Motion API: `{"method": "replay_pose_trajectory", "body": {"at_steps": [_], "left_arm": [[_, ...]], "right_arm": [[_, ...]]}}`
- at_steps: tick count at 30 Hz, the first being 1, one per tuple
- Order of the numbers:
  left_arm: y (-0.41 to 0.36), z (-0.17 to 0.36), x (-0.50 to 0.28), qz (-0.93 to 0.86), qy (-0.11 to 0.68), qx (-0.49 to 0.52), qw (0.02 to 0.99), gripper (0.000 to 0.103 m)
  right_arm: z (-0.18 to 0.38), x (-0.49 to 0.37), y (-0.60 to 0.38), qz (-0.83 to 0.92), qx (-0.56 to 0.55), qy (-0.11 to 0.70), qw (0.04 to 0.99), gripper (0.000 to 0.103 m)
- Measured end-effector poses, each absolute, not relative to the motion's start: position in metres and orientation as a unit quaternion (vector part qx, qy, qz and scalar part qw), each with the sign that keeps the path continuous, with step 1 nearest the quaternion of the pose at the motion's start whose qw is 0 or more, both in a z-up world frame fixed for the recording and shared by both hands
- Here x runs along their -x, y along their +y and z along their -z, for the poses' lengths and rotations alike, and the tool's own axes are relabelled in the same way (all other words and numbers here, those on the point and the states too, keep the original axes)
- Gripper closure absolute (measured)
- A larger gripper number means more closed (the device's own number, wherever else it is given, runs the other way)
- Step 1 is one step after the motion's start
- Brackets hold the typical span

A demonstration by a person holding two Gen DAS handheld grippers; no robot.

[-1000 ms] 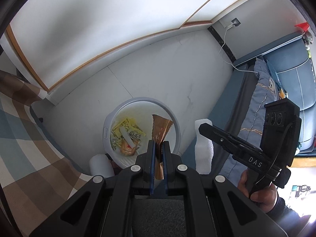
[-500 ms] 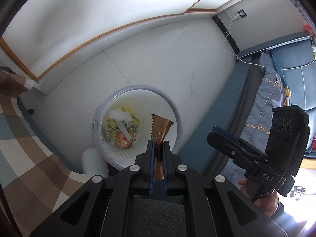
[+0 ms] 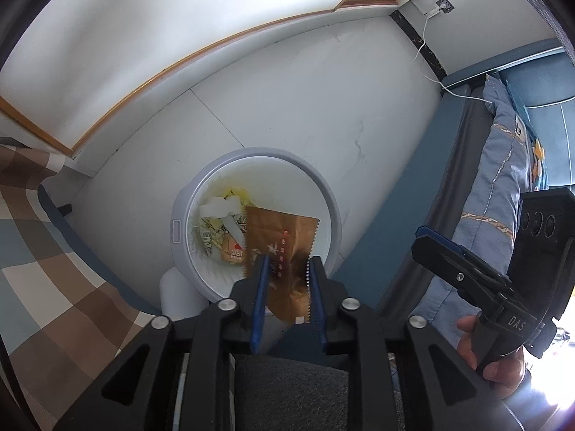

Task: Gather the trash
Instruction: 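Open the left gripper to drop the packet while the right drops the foam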

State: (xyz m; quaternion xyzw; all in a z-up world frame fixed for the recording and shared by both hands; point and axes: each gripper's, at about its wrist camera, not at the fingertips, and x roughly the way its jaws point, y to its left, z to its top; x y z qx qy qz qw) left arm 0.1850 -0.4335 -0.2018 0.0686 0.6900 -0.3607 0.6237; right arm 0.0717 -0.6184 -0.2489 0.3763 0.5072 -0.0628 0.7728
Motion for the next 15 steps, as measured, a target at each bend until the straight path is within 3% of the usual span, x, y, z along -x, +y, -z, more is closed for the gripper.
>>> {"method": "replay_pose_trajectory", "body": {"at_steps": [6, 15], "left_arm": [[-0.428, 0.191, -0.184, 0.356, 0.678, -0.068, 0.640, 0.054], [-0.407, 0.162, -0.183, 0.332, 0.635, -0.049, 0.696, 0.044]], "right_arm": [[0.243, -0.068, -0.617, 0.063, -0.375, 0.504, 0.776, 0.023], [0.226, -0.061, -0.615, 0.068, -0.372, 0.493, 0.783, 0.021]]}}
